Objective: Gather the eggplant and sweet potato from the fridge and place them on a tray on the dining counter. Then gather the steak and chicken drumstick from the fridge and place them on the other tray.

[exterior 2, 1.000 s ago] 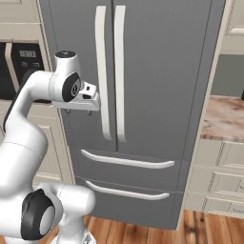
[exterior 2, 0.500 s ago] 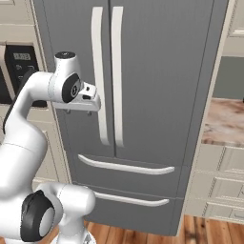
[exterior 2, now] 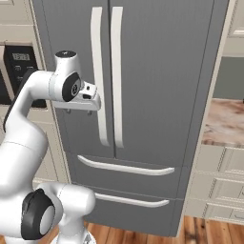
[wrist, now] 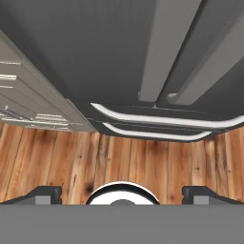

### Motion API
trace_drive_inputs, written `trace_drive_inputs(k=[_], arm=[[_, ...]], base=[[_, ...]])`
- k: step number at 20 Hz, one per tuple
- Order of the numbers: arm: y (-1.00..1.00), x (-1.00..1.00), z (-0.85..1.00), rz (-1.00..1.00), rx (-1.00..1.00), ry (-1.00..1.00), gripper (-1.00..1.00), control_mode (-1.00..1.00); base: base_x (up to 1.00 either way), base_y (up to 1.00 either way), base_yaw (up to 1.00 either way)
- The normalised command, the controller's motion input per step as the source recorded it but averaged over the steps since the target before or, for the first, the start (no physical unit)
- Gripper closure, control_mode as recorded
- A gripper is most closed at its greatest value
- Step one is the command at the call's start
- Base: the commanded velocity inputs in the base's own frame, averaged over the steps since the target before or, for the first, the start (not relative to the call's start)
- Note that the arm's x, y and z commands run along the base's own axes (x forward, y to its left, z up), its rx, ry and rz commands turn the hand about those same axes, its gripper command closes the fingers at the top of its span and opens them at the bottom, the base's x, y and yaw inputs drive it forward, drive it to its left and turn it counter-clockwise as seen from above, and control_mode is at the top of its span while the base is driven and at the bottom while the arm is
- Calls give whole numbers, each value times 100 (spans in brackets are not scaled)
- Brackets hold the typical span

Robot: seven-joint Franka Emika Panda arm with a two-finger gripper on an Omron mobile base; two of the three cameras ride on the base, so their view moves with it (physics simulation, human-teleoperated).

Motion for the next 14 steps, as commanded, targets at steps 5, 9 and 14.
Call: trace_drive_inputs(k=[5, 9, 14], arm=[[0, 0, 0, 0, 0, 0, -100, 100], [0, 0, 0, 0, 0, 0, -100, 100], [0, 0, 0, 0, 0, 0, -100, -100]], base=[[0, 0, 0], [0, 0, 0], [0, 0, 0]])
